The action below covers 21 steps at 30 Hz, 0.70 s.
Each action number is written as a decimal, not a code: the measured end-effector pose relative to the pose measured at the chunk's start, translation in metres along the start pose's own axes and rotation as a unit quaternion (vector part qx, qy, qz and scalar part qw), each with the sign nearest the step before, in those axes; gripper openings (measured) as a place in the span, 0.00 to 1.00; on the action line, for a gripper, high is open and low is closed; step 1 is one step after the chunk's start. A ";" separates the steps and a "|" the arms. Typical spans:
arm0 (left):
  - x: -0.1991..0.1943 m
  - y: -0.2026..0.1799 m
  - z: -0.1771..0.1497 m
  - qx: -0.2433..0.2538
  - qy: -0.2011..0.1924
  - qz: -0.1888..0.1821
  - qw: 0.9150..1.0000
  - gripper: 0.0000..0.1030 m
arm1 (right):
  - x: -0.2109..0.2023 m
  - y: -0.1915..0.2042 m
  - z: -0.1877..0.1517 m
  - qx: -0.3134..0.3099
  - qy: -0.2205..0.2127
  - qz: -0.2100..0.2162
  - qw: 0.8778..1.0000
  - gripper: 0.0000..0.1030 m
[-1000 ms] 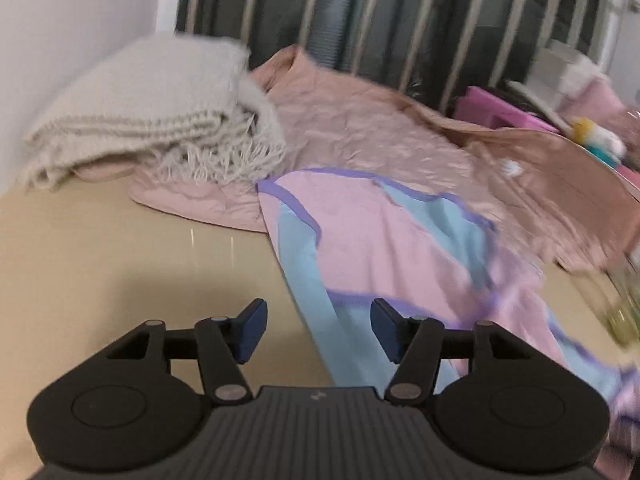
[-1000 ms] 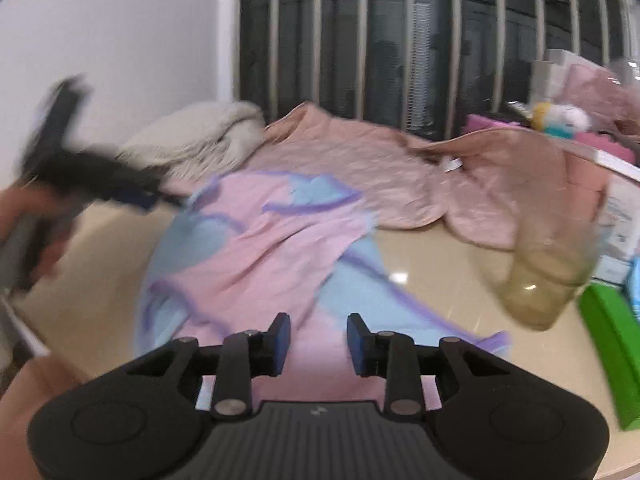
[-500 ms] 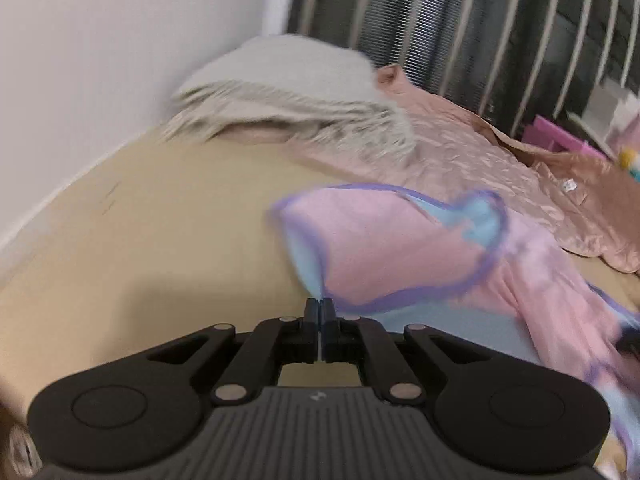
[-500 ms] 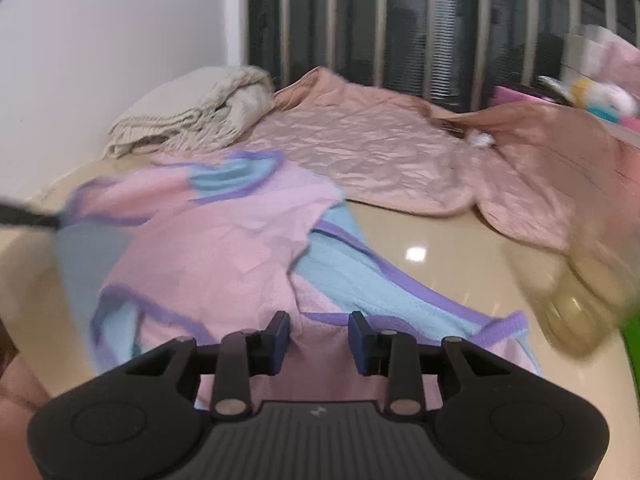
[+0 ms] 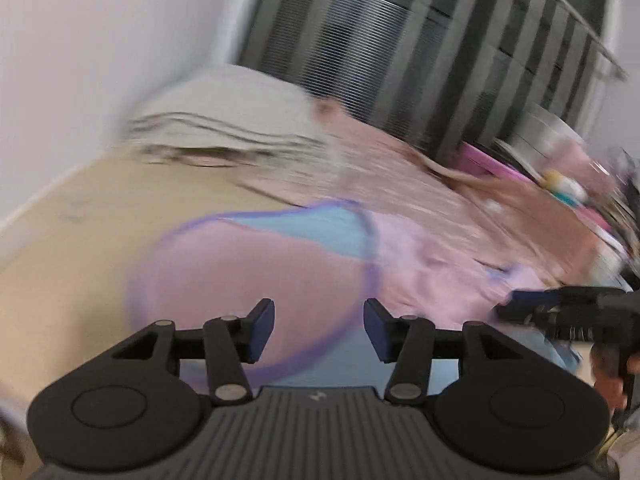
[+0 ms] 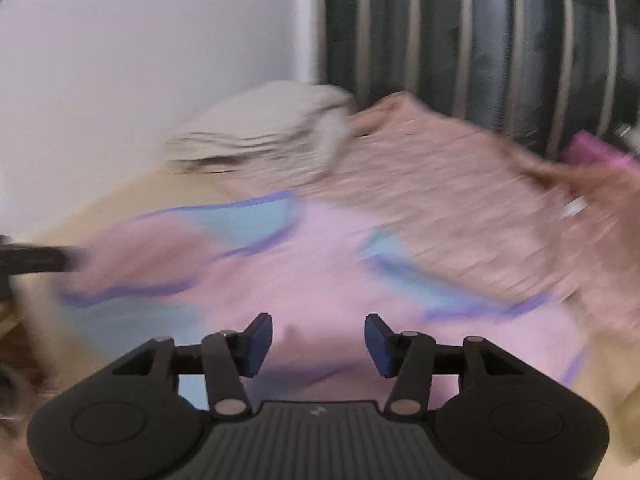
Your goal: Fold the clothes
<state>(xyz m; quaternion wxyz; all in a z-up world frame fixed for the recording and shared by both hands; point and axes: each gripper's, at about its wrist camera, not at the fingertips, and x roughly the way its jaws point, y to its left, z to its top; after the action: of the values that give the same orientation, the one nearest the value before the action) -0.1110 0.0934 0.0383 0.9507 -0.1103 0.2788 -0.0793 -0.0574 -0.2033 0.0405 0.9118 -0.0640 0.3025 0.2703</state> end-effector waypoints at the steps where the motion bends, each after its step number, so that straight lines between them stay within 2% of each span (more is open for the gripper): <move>1: 0.009 -0.008 0.000 0.014 0.007 -0.010 1.000 0.49 | -0.006 0.008 -0.011 0.005 -0.004 0.022 1.000 0.49; 4: 0.032 -0.022 -0.006 0.046 0.034 -0.006 0.998 0.49 | -0.009 0.011 -0.025 0.008 -0.007 0.010 1.000 0.49; 7: 0.038 -0.020 -0.013 0.072 0.036 0.028 0.996 0.49 | -0.013 0.014 -0.038 0.010 -0.010 -0.005 1.000 0.48; 10: 0.030 0.004 -0.012 0.041 0.032 0.056 0.997 0.48 | -0.016 0.017 -0.052 0.013 -0.013 -0.019 1.000 0.48; 11: 0.028 0.008 -0.010 0.028 0.033 0.061 0.997 0.48 | -0.018 0.018 -0.052 0.010 -0.011 -0.009 1.000 0.48; 12: 0.028 0.009 -0.007 0.023 0.032 0.055 0.998 0.48 | -0.021 0.018 -0.051 0.015 -0.016 0.006 1.000 0.48; 15: 0.025 -0.003 -0.001 0.031 0.032 -0.012 0.999 0.49 | -0.017 0.012 -0.042 0.047 -0.044 0.042 0.997 0.48; 16: 0.031 -0.011 0.000 0.045 0.041 -0.031 0.998 0.49 | -0.011 0.010 -0.040 0.059 -0.041 0.044 0.996 0.44; 17: 0.037 -0.019 0.000 0.059 0.047 -0.038 0.996 0.49 | -0.004 0.009 -0.038 0.070 -0.029 0.041 0.996 0.36; 18: 0.042 -0.024 -0.001 0.072 0.050 -0.018 0.996 0.48 | 0.004 0.007 -0.037 0.079 -0.017 0.039 0.996 0.12; 19: 0.046 -0.029 -0.002 0.084 0.051 0.000 0.995 0.46 | 0.007 0.005 -0.037 0.089 -0.017 0.036 0.995 0.05; 21: 0.046 -0.031 -0.003 0.096 0.042 0.015 0.994 0.46 | 0.006 0.001 -0.039 0.105 -0.018 0.043 0.993 0.05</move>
<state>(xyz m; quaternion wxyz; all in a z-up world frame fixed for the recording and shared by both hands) -0.0767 0.0528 0.0203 0.9453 -0.0109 0.3116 -0.0961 -0.0742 -0.2103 0.0054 0.9065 0.0500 0.3148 0.2768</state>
